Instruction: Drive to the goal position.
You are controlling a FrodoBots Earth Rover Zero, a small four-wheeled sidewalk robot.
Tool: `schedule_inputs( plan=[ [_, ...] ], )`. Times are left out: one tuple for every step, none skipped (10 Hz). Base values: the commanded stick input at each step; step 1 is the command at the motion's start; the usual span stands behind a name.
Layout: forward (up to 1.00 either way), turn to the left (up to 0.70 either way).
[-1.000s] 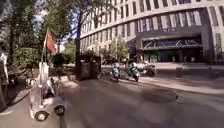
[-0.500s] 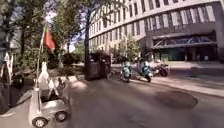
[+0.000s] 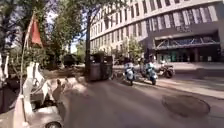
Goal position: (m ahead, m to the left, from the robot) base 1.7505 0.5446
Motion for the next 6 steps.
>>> schedule_inputs(
  plan=[
    [0.45,0.17],
    [0.45,0.27],
    [0.45,0.27],
    [0.45,0.27],
    [0.45,0.27],
    [0.45,0.27]
  ],
)
